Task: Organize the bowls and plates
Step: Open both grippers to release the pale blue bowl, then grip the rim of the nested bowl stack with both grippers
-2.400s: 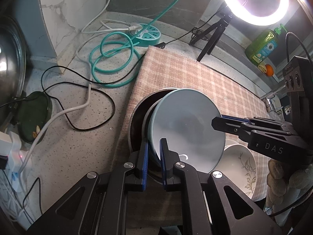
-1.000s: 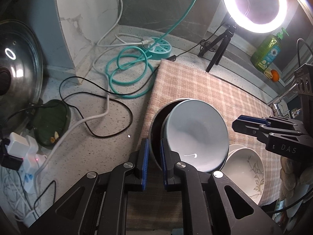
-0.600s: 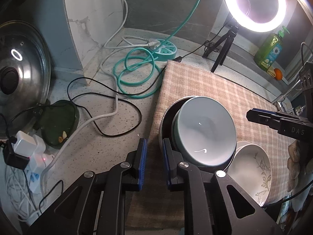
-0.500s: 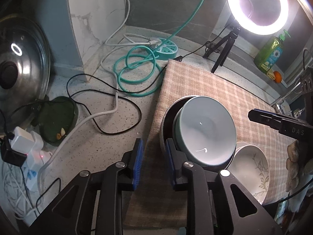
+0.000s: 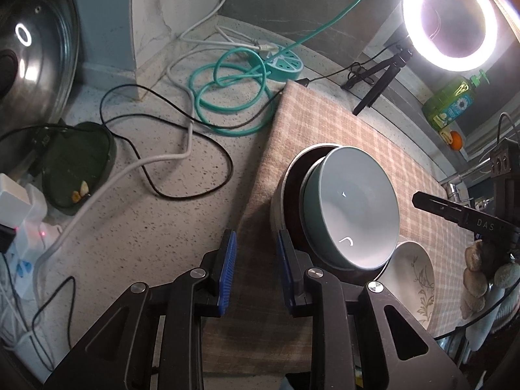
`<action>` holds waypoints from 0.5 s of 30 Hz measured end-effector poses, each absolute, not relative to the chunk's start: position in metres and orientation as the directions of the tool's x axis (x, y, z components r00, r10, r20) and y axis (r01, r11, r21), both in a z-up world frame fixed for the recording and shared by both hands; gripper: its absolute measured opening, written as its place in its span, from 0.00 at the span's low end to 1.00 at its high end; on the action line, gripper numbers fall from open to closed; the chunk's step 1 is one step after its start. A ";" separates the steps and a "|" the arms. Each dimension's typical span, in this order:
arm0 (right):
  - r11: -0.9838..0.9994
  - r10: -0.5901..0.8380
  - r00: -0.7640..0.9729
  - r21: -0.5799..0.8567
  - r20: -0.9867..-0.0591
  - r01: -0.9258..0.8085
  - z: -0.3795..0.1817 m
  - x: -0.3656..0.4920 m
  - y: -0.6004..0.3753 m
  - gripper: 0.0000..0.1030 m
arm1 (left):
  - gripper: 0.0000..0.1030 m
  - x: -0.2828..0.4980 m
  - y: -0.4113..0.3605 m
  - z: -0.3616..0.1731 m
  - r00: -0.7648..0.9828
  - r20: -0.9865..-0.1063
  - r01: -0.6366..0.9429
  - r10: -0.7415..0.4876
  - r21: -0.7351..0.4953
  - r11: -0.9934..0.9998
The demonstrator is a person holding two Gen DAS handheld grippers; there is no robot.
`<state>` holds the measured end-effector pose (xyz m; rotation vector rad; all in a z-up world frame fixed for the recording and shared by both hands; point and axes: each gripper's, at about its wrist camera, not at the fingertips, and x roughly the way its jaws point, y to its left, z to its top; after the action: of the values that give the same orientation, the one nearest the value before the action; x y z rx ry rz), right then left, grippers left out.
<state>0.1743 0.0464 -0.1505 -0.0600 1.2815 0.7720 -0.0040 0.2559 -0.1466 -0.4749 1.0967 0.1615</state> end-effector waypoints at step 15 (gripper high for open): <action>0.746 0.536 -0.047 0.498 -0.843 -0.442 -0.176 0.181 0.054 0.21 | 0.22 0.006 0.256 -0.155 0.463 -0.865 -0.340 -0.193 -0.374 0.863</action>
<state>0.1807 0.0542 -0.1762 0.0828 1.4101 0.7934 0.0064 0.2563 -0.1547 -0.5505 1.1014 0.0957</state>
